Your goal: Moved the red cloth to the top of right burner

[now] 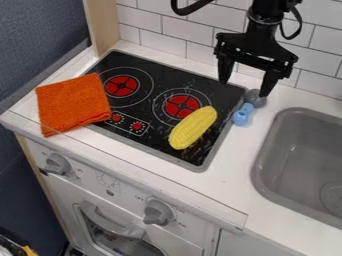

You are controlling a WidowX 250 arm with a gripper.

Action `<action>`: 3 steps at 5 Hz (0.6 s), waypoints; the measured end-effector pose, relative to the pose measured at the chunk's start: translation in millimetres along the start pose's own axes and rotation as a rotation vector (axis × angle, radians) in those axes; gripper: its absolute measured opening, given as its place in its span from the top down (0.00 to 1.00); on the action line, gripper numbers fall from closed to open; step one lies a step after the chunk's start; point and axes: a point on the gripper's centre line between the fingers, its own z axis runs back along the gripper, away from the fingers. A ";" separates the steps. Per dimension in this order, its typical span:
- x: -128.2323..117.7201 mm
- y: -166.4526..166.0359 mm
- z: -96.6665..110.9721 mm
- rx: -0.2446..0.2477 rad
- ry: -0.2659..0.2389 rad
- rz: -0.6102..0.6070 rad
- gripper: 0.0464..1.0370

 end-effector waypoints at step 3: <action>-10.0 57.8 -18.8 0.022 0.107 0.176 0.04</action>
